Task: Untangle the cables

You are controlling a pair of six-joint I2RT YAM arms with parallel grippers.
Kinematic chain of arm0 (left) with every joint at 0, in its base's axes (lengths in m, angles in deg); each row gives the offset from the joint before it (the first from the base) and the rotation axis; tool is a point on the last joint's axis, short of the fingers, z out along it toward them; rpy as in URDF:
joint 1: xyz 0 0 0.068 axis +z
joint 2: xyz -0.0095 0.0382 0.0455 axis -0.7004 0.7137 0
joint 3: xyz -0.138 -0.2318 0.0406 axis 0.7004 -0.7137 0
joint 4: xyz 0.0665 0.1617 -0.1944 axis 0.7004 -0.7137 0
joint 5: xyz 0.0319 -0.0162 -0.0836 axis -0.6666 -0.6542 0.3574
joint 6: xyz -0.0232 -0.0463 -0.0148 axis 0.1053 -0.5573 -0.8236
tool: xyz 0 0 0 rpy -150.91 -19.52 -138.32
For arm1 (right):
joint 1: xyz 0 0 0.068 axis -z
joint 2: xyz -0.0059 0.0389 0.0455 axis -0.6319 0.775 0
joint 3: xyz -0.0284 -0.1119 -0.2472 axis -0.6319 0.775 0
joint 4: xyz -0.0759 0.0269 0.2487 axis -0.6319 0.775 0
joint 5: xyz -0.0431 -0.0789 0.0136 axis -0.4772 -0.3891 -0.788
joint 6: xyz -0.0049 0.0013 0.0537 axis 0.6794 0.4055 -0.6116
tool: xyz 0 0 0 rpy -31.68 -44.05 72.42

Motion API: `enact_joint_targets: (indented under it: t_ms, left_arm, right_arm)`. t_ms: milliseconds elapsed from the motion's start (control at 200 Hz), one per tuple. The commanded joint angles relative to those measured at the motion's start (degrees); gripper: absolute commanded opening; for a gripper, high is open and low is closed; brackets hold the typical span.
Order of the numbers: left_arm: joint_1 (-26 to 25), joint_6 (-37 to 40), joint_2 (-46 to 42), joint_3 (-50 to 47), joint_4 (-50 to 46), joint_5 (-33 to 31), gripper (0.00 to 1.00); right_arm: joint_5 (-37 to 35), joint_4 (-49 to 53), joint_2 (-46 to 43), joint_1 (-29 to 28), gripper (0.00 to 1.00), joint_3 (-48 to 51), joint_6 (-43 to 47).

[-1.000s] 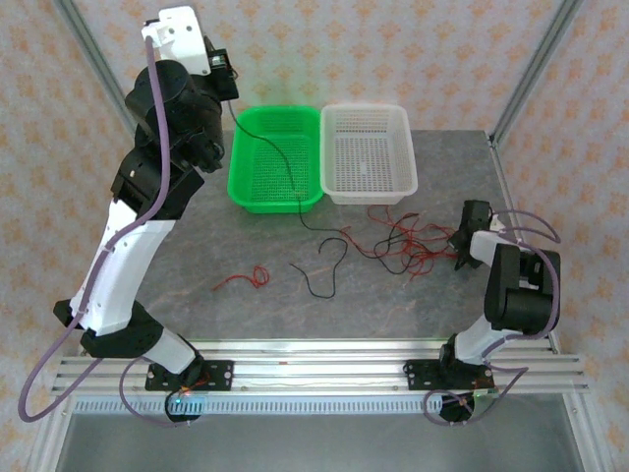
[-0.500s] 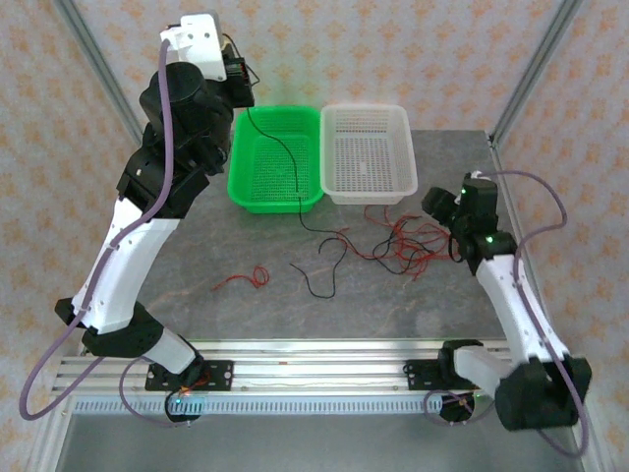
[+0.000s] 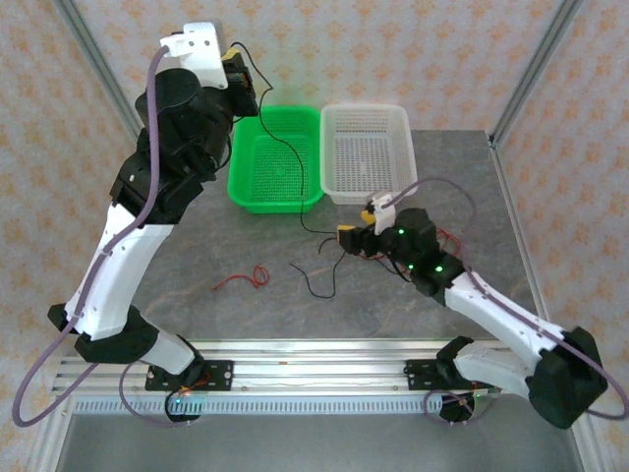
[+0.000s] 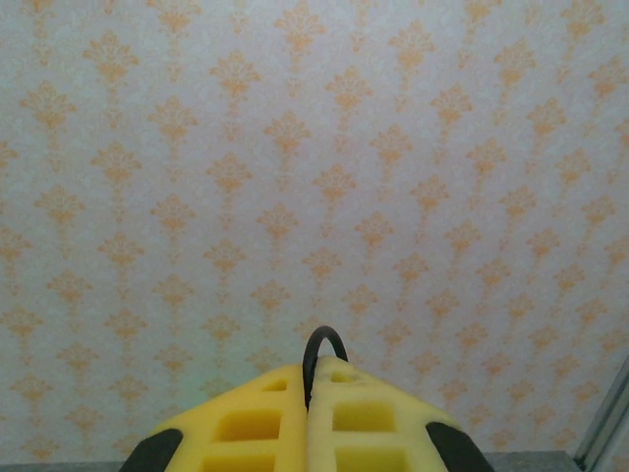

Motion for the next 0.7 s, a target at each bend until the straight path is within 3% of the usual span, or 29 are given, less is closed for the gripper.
enact_joint_targets:
  t_ms: [0,345,696]
  left_arm:
    - [0.3,-1.8,-1.7,-0.2,-0.1,2.5,0.00]
    - [0.3,-3.4,-4.5,-0.6,1.2,5.1,0.00]
    - [0.3,-5.0,-5.7,-0.4,1.5,6.8,0.00]
  right_arm:
    - [-2.0,-17.0,4.9,-1.1,0.75,0.6,7.3]
    - [-2.5,-32.6,21.1,-2.7,0.75,-2.6,9.8]
    - [-3.3,-36.7,31.9,-4.1,0.73,-9.6,7.8]
